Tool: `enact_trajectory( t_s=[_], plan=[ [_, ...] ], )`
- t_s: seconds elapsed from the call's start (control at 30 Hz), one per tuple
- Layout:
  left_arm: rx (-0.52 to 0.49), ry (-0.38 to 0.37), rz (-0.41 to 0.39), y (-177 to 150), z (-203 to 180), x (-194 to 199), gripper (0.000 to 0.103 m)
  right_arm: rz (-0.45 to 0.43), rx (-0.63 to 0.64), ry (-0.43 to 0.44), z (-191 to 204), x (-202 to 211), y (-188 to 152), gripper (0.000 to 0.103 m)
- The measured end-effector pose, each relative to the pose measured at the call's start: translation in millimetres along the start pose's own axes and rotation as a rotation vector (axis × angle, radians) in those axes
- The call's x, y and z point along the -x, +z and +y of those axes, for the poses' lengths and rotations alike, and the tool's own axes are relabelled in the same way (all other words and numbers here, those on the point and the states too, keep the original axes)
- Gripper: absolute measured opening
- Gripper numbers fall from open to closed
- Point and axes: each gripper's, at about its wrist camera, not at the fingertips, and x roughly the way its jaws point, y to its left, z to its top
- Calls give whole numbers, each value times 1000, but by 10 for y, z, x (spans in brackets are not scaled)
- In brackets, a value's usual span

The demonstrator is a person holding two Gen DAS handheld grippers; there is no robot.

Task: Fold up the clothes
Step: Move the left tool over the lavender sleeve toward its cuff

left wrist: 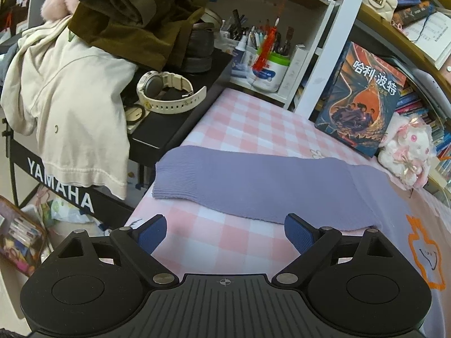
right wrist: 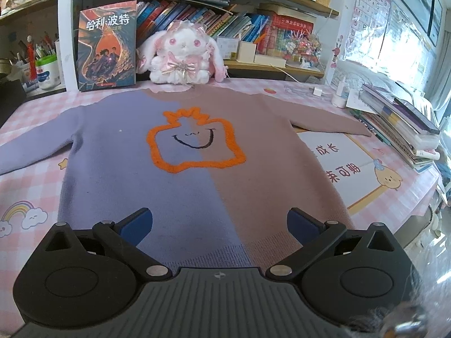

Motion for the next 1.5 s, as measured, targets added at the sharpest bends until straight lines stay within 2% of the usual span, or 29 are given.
enact_trajectory(
  t_s=[0.5,0.8,1.17,1.5],
  plan=[
    [32,33,-9,12,75,-9,93,10,5,10,22,-40,-2,103],
    [130,5,26,10,167,-99,92,11,-4,-6,-22,-37,-12,103],
    [131,-30,17,36,94,-185,92,18,-19,-31,-97,-32,-26,103],
    [218,-48,-10,98,166,-244,92,27,-34,-54,-190,-10,-66,103]
  ],
)
